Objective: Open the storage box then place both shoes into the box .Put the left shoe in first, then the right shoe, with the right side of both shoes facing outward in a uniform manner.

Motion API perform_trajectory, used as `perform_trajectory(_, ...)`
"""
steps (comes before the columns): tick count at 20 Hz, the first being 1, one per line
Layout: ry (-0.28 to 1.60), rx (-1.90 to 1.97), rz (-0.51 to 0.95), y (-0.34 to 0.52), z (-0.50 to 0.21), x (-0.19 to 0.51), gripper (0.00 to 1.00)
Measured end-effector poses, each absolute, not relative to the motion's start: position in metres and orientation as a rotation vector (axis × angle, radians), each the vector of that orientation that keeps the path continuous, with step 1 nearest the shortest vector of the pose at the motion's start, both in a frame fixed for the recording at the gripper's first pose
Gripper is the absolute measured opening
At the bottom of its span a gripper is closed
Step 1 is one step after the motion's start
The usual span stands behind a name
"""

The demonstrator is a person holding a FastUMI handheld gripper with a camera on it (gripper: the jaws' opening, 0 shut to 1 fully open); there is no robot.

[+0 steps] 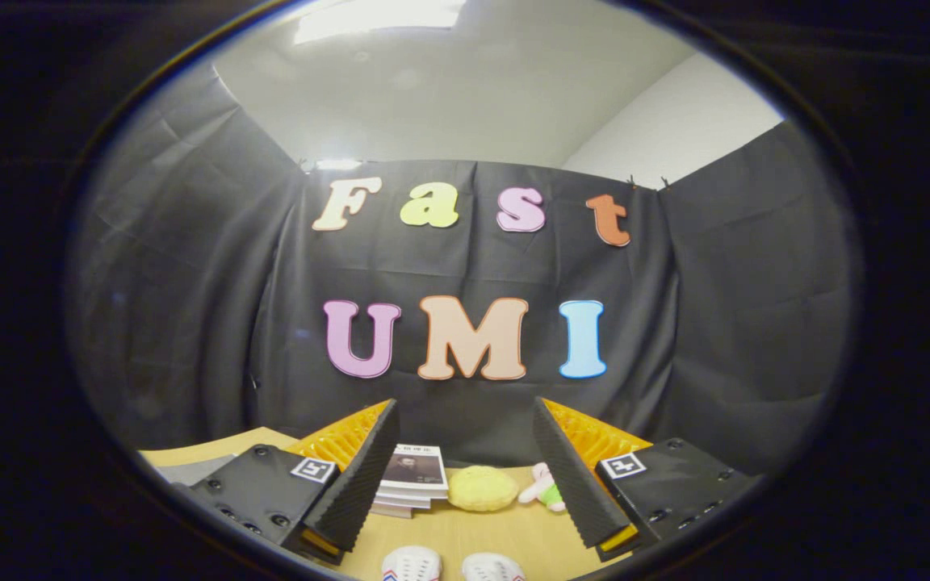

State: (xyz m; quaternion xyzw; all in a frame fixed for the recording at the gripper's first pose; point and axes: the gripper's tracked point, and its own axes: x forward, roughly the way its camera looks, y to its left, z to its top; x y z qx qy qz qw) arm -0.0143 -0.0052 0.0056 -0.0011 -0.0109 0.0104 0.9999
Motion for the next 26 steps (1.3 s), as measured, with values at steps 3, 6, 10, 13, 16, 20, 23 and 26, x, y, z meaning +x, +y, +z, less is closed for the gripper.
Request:
perform_trajectory(3,-0.016,0.002,0.020,-0.008,0.004,-0.015,1.00)
perform_trajectory(6,-0.016,-0.002,0.020,-0.008,0.005,-0.014,1.00)
perform_trajectory(10,-0.018,0.002,0.020,-0.005,0.005,-0.012,1.00)
perform_trajectory(13,-0.008,0.002,0.026,-0.001,0.001,-0.012,1.00)
perform_trajectory(16,0.002,0.019,0.031,0.003,0.000,-0.011,1.00)
perform_trajectory(20,0.030,0.063,0.067,0.013,-0.010,-0.011,1.00)
perform_trajectory(23,0.116,0.184,0.170,0.039,-0.033,-0.017,1.00)
perform_trajectory(26,0.202,0.289,0.239,0.050,-0.057,-0.021,1.00)
